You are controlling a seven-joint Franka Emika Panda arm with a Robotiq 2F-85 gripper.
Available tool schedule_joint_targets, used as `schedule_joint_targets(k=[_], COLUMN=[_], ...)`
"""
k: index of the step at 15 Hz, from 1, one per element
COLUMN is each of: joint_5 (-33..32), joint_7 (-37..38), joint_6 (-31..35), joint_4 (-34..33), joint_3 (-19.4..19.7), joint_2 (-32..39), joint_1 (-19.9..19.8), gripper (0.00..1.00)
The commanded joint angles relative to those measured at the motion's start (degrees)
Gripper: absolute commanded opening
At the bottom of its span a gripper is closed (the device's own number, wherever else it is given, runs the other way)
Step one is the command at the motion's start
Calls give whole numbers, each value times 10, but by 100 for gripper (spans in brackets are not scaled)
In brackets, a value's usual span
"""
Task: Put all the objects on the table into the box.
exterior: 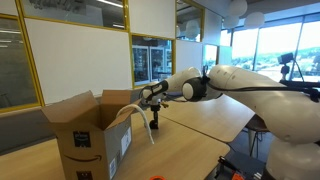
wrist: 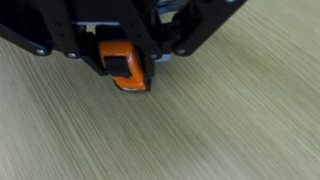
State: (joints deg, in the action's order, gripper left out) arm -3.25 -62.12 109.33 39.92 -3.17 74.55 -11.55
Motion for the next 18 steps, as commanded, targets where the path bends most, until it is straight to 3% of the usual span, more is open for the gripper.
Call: schedule_joint_targets(k=[1, 13, 18], joint_5=[4, -27, -50], joint_7=[4, 168, 237], joint_6=[-16, 26, 64], joint_4=[-30, 39, 117], joint_3=[-3, 32, 49], joint_2=[3, -101, -186], joint_1=[2, 72, 112], gripper=[17, 15, 15])
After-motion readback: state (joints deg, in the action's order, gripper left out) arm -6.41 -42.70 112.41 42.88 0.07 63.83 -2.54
